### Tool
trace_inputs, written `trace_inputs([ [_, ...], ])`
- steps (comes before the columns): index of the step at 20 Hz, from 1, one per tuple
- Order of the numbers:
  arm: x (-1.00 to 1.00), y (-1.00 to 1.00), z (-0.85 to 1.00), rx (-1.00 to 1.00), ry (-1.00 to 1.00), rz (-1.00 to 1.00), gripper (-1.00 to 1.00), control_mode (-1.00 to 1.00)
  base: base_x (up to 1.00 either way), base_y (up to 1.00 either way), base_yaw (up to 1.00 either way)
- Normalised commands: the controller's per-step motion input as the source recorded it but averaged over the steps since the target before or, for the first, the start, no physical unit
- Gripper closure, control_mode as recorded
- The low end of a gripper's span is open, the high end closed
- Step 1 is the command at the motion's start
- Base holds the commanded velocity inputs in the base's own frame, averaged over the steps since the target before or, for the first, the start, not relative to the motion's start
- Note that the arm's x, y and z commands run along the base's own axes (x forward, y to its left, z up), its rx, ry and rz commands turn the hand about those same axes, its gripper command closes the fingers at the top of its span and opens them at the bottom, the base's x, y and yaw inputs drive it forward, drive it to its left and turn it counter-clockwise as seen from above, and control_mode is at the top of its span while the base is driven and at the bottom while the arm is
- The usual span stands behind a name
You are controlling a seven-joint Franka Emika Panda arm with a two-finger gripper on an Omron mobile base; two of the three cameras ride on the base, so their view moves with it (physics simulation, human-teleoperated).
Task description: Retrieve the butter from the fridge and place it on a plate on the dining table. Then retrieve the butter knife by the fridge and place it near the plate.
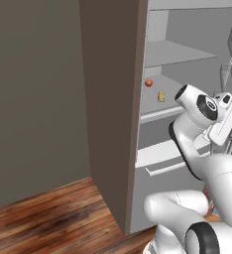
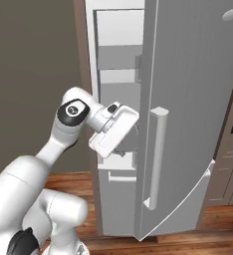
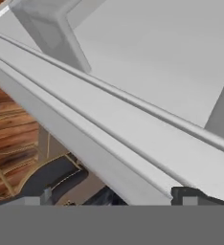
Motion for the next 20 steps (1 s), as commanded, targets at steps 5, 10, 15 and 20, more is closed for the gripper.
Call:
trace_inputs([
  [5, 0.33, 0.0, 0.0, 0.0, -0.02, 0.0, -1.0, -1.0, 0.0, 0.0, 0.0],
  [10, 0.29, 0.0, 0.0, 0.0, -0.01, 0.0, -1.0, -1.0, 0.0, 0.0, 0.0],
  [15, 0.07, -0.34, -0.01, 0.0, 0.0, 0.0, -1.0, -1.0, 0.0, 0.0, 0.0],
  [20, -0.06, -0.67, 0.0, 0.02, 0.0, 0.0, -1.0, -1.0, 0.0, 0.0, 0.0],
])
